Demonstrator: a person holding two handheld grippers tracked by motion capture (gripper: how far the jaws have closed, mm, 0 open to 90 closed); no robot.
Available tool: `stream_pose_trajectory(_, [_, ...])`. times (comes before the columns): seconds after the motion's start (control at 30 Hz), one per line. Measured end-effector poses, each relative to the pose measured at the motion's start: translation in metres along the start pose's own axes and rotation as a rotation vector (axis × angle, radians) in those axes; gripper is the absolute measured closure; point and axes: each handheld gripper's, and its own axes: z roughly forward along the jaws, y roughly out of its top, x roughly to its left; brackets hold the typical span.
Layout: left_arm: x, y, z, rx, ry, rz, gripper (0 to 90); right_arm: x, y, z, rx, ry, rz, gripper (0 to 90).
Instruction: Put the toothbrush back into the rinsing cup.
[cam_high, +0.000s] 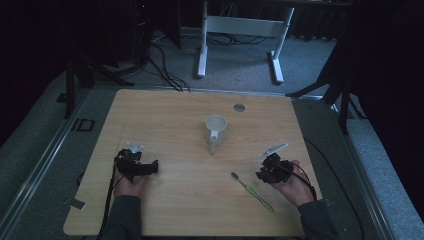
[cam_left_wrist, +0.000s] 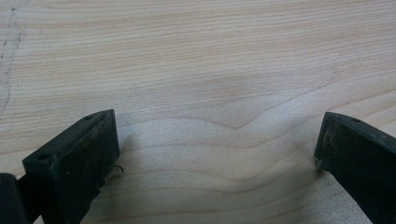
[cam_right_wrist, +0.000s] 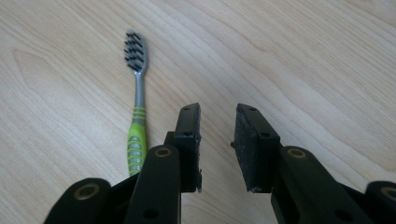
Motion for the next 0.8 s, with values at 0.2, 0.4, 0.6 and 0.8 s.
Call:
stream_pose_trajectory(0.2, [0.000, 0.000, 0.000, 0.000, 0.000, 0.000, 0.1, 0.004, 0.004, 0.002, 0.019, 0.009, -0.020, 71.1])
stream_pose_trajectory(0.4, [0.000, 0.000, 0.000, 0.001, 0.000, 0.001, 0.1, 0.008, 0.008, 0.004, 0.042, 0.017, -0.041, 72.0])
stream_pose_trajectory(0.6, [0.000, 0.000, 0.000, 0.000, 0.000, 0.000, 0.1, 0.012, 0.011, 0.005, 0.058, 0.021, -0.061, 72.9])
stream_pose_trajectory(0.8, [0.000, 0.000, 0.000, 0.000, 0.000, 0.000, 0.1, 0.015, 0.013, 0.006, 0.072, 0.033, -0.077, 72.7])
